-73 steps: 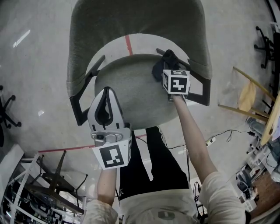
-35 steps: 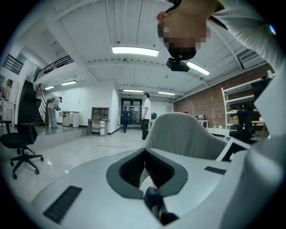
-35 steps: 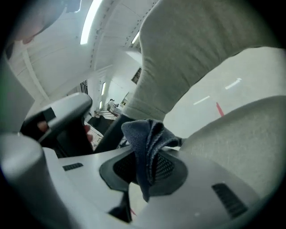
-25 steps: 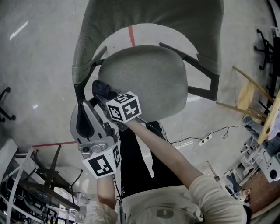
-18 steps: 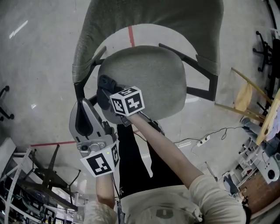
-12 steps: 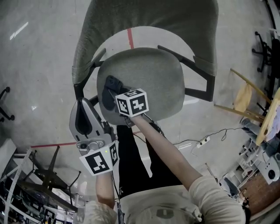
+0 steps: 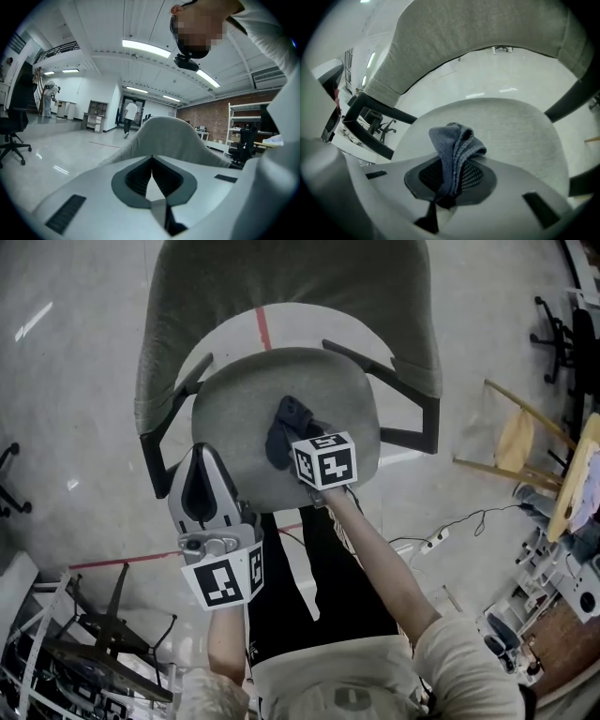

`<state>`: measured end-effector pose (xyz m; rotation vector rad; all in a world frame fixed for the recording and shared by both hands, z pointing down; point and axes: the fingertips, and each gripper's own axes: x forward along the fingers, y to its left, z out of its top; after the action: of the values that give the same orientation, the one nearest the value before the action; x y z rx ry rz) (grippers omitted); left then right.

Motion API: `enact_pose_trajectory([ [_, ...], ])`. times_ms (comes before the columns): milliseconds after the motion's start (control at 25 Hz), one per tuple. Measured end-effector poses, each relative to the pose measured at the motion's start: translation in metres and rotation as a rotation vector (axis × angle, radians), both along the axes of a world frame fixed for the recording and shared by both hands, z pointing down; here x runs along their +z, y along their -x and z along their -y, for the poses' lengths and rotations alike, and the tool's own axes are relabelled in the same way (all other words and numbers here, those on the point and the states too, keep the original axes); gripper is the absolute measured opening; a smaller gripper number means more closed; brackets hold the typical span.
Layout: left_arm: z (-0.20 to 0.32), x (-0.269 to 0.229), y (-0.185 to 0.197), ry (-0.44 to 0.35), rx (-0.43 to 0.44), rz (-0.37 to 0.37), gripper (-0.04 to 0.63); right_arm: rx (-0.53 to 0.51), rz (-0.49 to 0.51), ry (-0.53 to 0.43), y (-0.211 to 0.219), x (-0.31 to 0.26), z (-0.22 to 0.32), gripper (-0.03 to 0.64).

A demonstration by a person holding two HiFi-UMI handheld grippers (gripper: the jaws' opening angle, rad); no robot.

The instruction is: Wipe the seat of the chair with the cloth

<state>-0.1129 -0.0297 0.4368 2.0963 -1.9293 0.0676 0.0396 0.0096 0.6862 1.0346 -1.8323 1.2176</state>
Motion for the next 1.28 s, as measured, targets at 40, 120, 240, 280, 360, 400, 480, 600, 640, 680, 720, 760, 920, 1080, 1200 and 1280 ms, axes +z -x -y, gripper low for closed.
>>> enact_pose_trajectory([
  [40, 0.001, -0.001, -0.004, 0.0, 0.009, 0.004, 0.015, 0.011, -0.023, -0.003, -0.015, 0.0, 0.001, 0.057],
  [120, 0.004, -0.003, -0.009, -0.001, 0.024, 0.008, 0.015, 0.026, -0.068, -0.007, -0.043, -0.002, 0.002, 0.057],
  [240, 0.009, -0.004, -0.012, -0.005, 0.035, 0.02, 0.015, 0.03, -0.148, -0.019, -0.083, -0.001, 0.006, 0.057],
  [280, 0.01, -0.004, -0.012, -0.007, 0.036, 0.024, 0.015, 0.035, -0.173, -0.021, -0.094, -0.002, 0.007, 0.057],
  [360, 0.011, -0.005, -0.012, -0.006, 0.038, 0.03, 0.015, 0.045, -0.231, -0.027, -0.116, -0.003, 0.01, 0.057],
  [400, 0.011, -0.004, -0.014, -0.004, 0.04, 0.032, 0.015, 0.046, -0.264, -0.031, -0.127, -0.003, 0.011, 0.057],
  [480, 0.012, -0.004, -0.018, -0.002, 0.046, 0.034, 0.015, 0.05, -0.32, -0.039, -0.145, -0.004, 0.012, 0.057],
  [600, 0.011, -0.005, -0.023, -0.002, 0.06, 0.033, 0.015, 0.06, -0.384, -0.046, -0.16, -0.007, 0.012, 0.057],
  [640, 0.011, -0.005, -0.025, -0.002, 0.064, 0.032, 0.015, 0.073, -0.4, -0.042, -0.164, -0.008, 0.011, 0.057],
  [680, 0.01, -0.005, -0.027, -0.002, 0.068, 0.031, 0.015, 0.093, -0.415, -0.034, -0.169, -0.008, 0.011, 0.057],
  [720, 0.01, -0.004, -0.029, -0.001, 0.07, 0.029, 0.015, 0.116, -0.431, -0.024, -0.173, -0.008, 0.011, 0.057],
  [760, 0.009, -0.004, -0.03, -0.001, 0.071, 0.027, 0.015, 0.137, -0.449, -0.017, -0.178, -0.008, 0.011, 0.057],
  [920, 0.007, -0.003, -0.03, 0.001, 0.07, 0.028, 0.015, 0.186, -0.522, -0.013, -0.188, -0.01, 0.01, 0.057],
  [1080, 0.006, -0.002, -0.027, 0.004, 0.061, 0.032, 0.015, 0.2, -0.563, -0.039, -0.189, -0.009, 0.014, 0.057],
  [1200, 0.005, -0.001, -0.024, 0.007, 0.056, 0.035, 0.015, 0.187, -0.571, -0.052, -0.189, -0.008, 0.014, 0.057],
  [1280, 0.006, 0.0, -0.023, 0.007, 0.052, 0.036, 0.015, 0.183, -0.571, -0.059, -0.188, -0.008, 0.015, 0.057],
])
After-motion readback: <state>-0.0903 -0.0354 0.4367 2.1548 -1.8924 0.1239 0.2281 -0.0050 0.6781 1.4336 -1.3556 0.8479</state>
